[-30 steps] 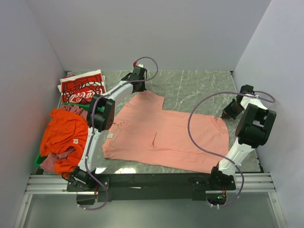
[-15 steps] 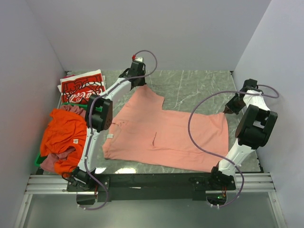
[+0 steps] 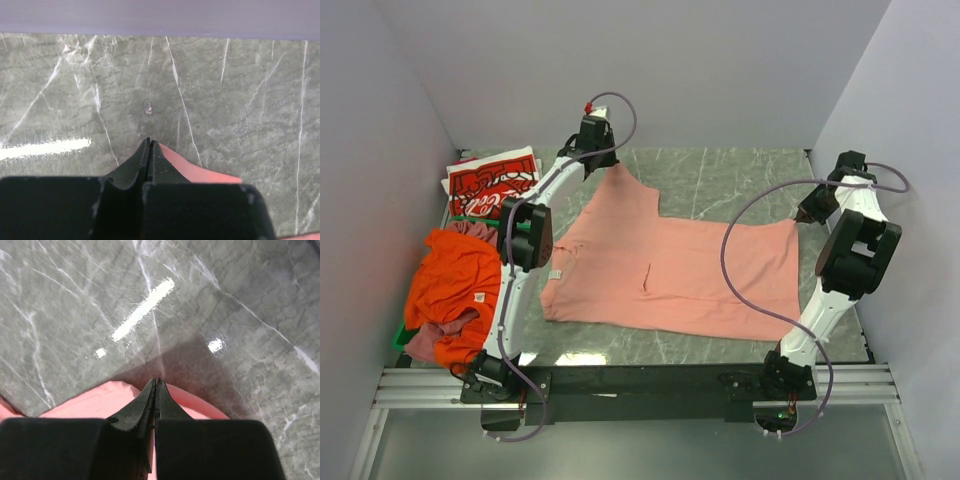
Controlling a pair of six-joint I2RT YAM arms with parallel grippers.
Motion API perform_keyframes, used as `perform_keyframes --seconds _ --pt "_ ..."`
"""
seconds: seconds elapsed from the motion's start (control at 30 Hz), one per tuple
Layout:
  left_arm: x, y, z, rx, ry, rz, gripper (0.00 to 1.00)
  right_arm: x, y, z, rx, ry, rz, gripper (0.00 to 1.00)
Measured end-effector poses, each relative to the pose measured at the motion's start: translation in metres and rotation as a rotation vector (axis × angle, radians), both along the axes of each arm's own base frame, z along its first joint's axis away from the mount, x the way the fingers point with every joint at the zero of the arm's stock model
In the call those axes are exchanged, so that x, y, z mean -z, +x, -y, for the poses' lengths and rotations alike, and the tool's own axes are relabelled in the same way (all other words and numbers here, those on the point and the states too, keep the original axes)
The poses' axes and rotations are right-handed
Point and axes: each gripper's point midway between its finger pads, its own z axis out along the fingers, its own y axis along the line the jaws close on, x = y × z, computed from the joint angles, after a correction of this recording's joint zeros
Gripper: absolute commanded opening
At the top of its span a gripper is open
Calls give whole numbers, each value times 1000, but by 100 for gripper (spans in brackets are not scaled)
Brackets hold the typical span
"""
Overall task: Fold and stack the t-shirts
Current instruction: Fold the tshirt
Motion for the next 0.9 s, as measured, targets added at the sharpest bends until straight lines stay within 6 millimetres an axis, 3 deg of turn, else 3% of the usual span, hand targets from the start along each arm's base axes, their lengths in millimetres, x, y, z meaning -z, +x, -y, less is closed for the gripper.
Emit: perform_keyframes --seconds 0.2,0.37,0.67,0.8,0.9 --pt "-10 3 -6 30 -46 43 0 -11 9 0 -9 -10 22 1" --pt "-16 -32 -13 77 -45 15 0 -4 -2 -1 -14 -19 -8 1" --pt "-57 -103 -28 140 -46 41 0 12 -55 -17 -19 -31 -104 0" --pt "-56 -133 -37 150 -34 22 0 9 -70 -20 -14 -49 -112 0" --pt "-44 -157 -44 157 -23 -15 0 10 -79 -19 -6 -68 -123 0"
